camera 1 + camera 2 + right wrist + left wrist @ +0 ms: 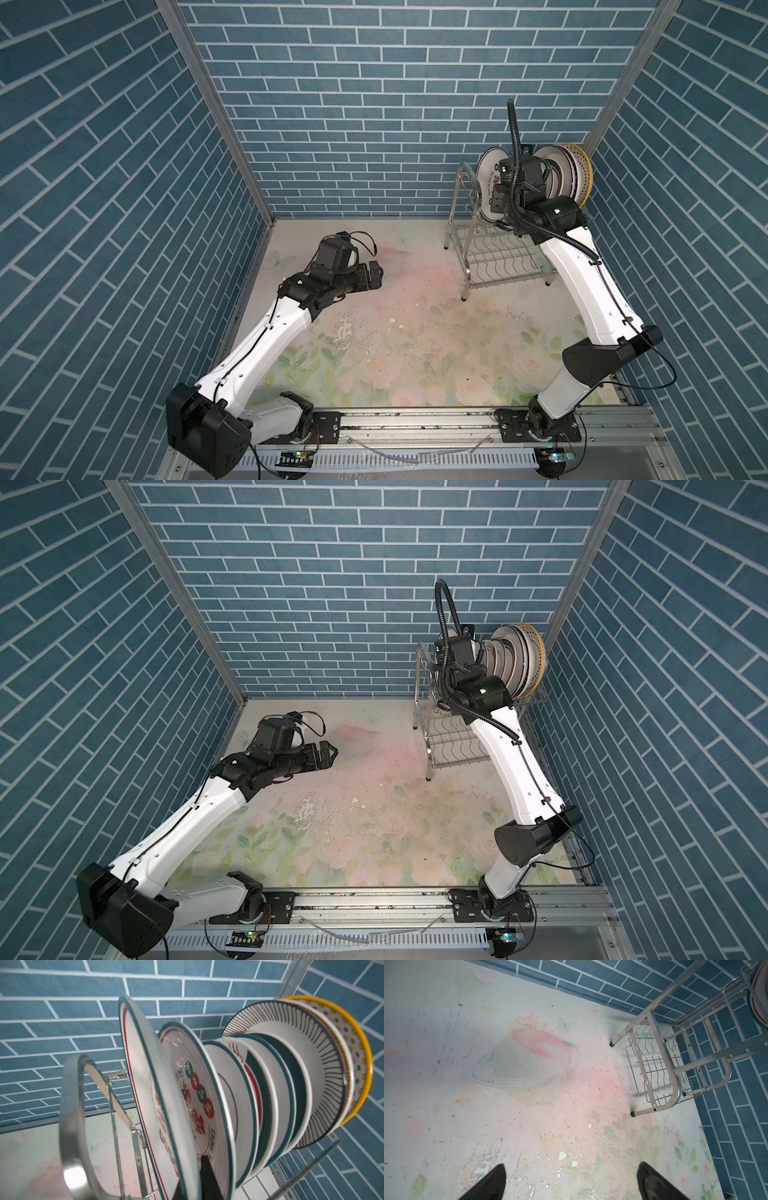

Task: Unload the plates from the dish rack
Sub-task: Pick up the plate from the dish rack.

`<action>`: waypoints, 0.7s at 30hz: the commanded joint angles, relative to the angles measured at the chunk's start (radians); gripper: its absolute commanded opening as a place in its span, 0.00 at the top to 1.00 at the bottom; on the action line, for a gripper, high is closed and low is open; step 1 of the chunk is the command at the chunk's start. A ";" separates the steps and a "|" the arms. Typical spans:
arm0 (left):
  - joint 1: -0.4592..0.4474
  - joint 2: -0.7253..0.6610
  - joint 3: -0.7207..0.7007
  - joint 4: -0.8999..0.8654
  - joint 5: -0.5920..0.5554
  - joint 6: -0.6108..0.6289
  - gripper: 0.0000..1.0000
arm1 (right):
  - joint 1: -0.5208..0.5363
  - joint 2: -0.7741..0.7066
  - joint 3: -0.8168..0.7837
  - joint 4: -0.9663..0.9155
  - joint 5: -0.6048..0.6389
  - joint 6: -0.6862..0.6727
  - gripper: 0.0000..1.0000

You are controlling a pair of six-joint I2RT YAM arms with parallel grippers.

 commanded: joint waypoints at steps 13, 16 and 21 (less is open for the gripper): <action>0.005 -0.004 -0.005 -0.012 -0.005 -0.003 0.01 | 0.029 -0.054 0.153 0.176 0.145 -0.132 1.00; 0.005 -0.004 -0.003 -0.001 0.016 -0.021 0.01 | 0.028 -0.041 0.228 0.155 0.118 -0.136 1.00; -0.007 0.034 0.077 -0.047 0.078 0.004 0.01 | 0.031 -0.066 0.298 0.126 0.101 -0.153 1.00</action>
